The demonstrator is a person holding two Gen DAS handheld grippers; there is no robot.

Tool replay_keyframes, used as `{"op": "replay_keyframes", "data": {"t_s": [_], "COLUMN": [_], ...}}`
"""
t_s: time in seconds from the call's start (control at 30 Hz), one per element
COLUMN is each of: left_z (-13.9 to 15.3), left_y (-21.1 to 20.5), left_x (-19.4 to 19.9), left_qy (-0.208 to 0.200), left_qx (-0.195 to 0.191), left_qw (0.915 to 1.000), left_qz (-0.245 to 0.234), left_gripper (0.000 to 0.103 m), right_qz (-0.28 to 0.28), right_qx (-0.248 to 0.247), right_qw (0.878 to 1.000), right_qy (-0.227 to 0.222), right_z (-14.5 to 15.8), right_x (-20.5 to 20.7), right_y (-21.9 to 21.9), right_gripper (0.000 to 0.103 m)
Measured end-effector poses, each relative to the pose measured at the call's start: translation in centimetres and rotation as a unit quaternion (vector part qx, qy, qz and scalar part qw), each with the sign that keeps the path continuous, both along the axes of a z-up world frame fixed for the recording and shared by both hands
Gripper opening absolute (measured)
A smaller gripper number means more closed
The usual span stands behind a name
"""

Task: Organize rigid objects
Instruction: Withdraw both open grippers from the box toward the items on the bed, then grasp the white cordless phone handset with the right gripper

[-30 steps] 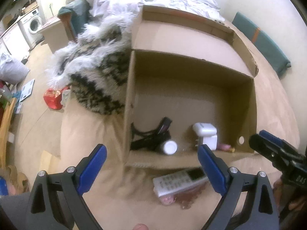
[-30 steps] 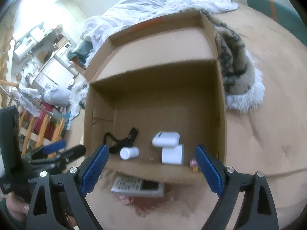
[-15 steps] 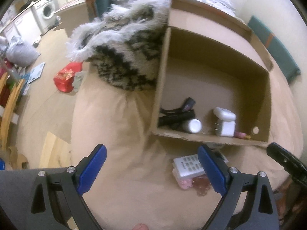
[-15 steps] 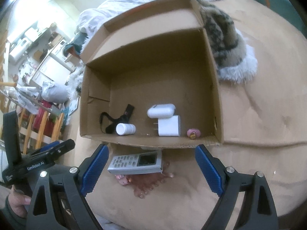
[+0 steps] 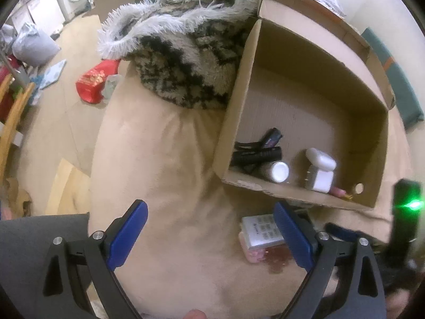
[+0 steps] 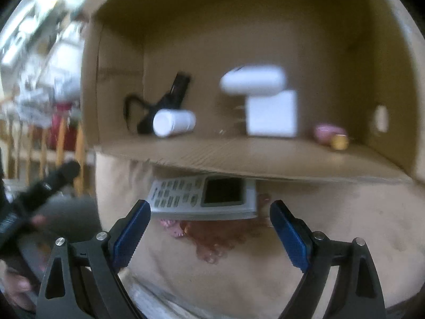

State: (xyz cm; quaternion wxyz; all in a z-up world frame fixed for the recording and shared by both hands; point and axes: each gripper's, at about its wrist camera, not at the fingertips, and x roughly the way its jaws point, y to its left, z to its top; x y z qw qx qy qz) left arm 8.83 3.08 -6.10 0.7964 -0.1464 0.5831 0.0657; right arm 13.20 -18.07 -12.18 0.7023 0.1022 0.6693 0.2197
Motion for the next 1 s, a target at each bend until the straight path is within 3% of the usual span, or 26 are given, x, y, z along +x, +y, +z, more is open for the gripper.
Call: {"op": "replay_keyframes", "data": {"t_s": [0.13,0.43,0.53,0.7,0.77,0.9,1.0], "left_z": [-0.1,-1.8,-1.3,-0.8,-0.7,-0.6,-0.6], "left_y": [0.1,-0.1,0.3,1.5,2.1,3.1,3.5], "left_x": [0.1,-0.3,-0.3,-0.3,-0.3,-0.4,-0.4], "left_qy": [0.004,0.039,0.027,0.018,0.016,0.016,0.015], "left_qx": [-0.013,-0.022,-0.016,-0.017,-0.017,-0.012,-0.01], "left_qw": [0.9999,0.999,0.9995,0.999,0.9986,0.9979,0.9975], "left_qz": [0.001,-0.001,0.009,0.036,0.046,0.061,0.069], "left_gripper": [0.095,0.095,0.095,0.095,0.095,0.095,0.095], "right_qz": [-0.01,-0.026,0.023,0.122,0.152,0.156,0.186], "right_qx": [-0.006,0.044,0.051,0.106,0.078,0.01,-0.023], "right_qw": [1.0,0.998,0.998,0.986,0.985,0.986,0.979], "right_qy": [0.01,0.032,0.011,0.034,0.016,-0.053,-0.085], "right_z": [-1.1,-2.3,-1.4,-1.1,-0.7,0.1,0.4], "right_x": [0.2,0.3,-0.6,-2.9,-3.6,-3.7,-3.2], "right_y": [0.3,-0.2,1.5,5.1,6.1,6.9,8.6], "right_gripper": [0.097,0.097,0.097,0.097,0.097,0.097,0.097]}}
